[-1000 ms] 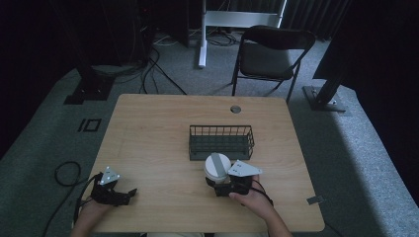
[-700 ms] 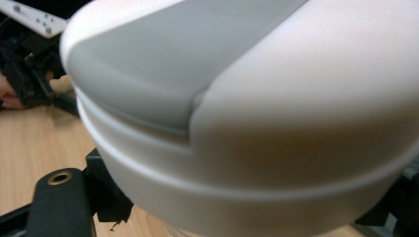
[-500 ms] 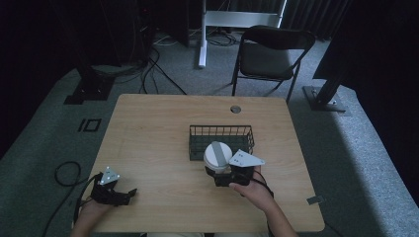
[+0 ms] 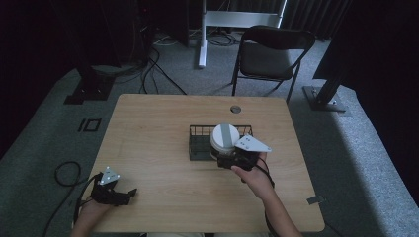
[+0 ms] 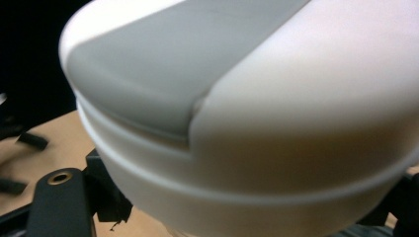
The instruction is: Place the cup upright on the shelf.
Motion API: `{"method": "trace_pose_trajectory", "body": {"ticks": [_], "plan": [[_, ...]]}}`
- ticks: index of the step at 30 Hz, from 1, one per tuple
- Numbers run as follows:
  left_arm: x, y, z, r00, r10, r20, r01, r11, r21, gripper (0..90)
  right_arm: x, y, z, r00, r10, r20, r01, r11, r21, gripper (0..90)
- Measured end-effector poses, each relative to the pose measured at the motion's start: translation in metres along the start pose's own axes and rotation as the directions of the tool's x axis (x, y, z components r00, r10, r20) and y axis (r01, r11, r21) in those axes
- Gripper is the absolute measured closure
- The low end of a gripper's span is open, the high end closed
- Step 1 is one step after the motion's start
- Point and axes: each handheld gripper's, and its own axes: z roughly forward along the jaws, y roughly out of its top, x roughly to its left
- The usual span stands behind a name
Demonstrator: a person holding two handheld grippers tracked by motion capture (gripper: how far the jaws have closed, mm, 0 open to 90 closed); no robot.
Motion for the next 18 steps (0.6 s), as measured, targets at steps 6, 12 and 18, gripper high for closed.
{"method": "trace_pose_trajectory", "body": {"ticks": [6,12,18], "plan": [[0.000,0.000,0.000,1.0000,0.001,0.000,-0.001,1.0000,0.000,0.5,-0.012,0.009,0.005,0.9952,0.037,0.091,-0.036,0.999,-0.015,18.0],[0.000,0.000,0.000,1.0000,0.000,0.000,0.000,1.0000,0.000,0.5,-0.021,0.015,0.014,0.9869,0.037,0.157,-0.037,0.999,-0.003,18.0],[0.000,0.000,0.000,1.0000,-0.001,0.000,0.001,1.0000,0.000,0.5,-0.028,0.021,0.027,0.9774,0.055,0.204,-0.058,0.998,0.010,18.0]]}}
